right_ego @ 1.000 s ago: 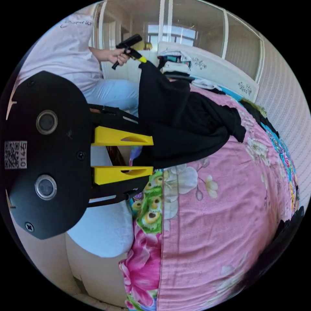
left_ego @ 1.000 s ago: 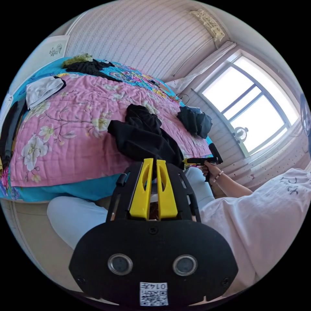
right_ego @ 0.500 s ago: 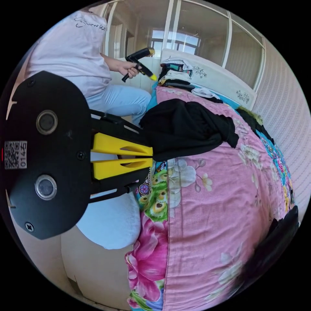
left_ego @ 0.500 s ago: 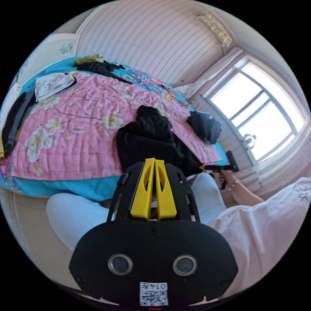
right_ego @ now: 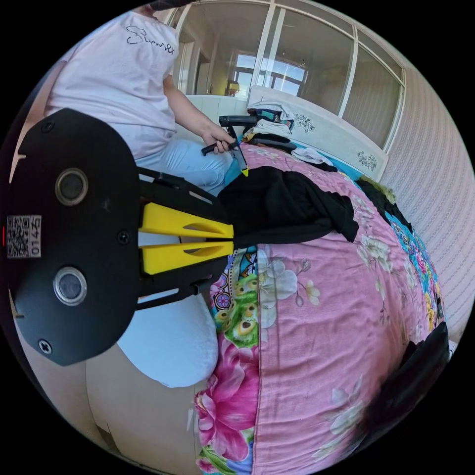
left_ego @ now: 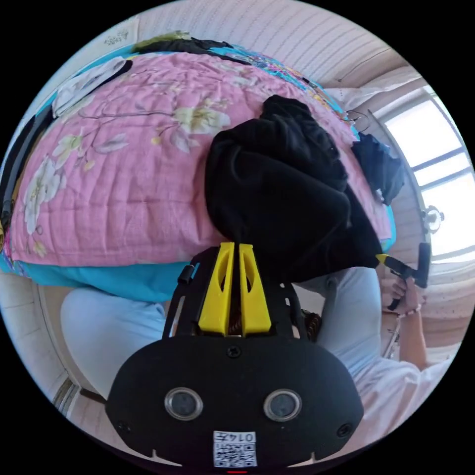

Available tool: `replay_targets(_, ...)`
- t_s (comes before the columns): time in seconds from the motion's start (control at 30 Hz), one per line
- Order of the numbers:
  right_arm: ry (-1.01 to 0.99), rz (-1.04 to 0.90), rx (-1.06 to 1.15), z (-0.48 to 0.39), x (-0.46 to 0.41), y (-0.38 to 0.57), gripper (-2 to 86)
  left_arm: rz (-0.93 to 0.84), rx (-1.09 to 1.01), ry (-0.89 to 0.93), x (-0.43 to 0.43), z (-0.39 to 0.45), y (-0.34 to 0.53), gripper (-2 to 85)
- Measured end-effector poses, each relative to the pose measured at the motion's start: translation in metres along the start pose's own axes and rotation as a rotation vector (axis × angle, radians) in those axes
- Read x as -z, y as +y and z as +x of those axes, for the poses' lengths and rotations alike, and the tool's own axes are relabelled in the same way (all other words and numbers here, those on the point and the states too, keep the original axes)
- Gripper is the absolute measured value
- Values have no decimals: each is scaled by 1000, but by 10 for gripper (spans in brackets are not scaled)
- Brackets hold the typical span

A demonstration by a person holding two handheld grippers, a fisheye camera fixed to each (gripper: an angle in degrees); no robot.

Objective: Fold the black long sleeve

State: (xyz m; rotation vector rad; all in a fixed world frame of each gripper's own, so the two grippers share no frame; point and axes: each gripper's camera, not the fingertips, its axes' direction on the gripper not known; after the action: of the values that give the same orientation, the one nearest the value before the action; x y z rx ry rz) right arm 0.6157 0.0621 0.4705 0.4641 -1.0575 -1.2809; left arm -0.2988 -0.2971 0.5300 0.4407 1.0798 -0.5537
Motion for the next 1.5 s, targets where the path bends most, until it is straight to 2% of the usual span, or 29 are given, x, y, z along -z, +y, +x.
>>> replay_targets(0.03, 2, 14, -2, -3, 6, 4, 3, -1, -19, 78, 13, 6, -4, -1)
replay_targets(0.1, -2, 42, -4, -9, 13, 11, 3, 66, -98, 98, 48, 25, -6, -5)
replay_targets(0.23, -17, 100, -21, -23, 14, 16, 3, 287, -246, 27, 118, 58, -36, 4)
replay_targets(0.3, -5, 95, -28, -29, 7, 10, 3, 318, -233, -54, 124, 60, -56, 30)
replay_targets(0.37, 5, 77, -37, -34, -2, 6, 3, 290, -100, -136, 121, 50, -70, 39)
replay_targets(0.5, 21, 43, -49, -45, -20, 11, 3, 219, 4, -61, 114, 24, -50, 88)
replay_targets(0.6, 0, 25, -70, -50, -32, 19, 3, 241, -9, -64, 112, 20, -23, 124)
replay_targets(0.77, -3, -1, -74, -67, -43, 33, 4, 69, -84, -30, 86, 42, -17, 129)
replay_targets(0.87, -2, 11, -75, -78, -41, 47, 4, 82, -106, -112, 89, 57, -9, 111)
replay_targets(0.93, -18, 23, -84, -83, -39, 61, 4, 86, -102, -99, 107, 58, -1, 48)
replay_targets(1.07, -56, 41, -76, -94, -31, 85, 3, 69, -110, 94, 152, 56, 17, 11)
replay_targets(1.17, -258, 210, 14, -106, 3, 113, 3, 216, -215, 195, 216, 70, 50, 4)
replay_targets(1.23, -529, 460, 102, -112, 52, 139, 2, 529, -267, 245, 296, 80, 92, 1)
replay_targets(1.37, -571, 603, 396, -181, 135, 151, 2, 827, -324, 351, 409, 90, 136, -1)
replay_targets(1.43, -610, 682, 650, -248, 194, 160, 1, 995, -447, 419, 481, 103, 161, -1)
replay_targets(1.5, -677, 768, 808, -290, 239, 174, 1, 1091, -523, 432, 533, 116, 180, -1)
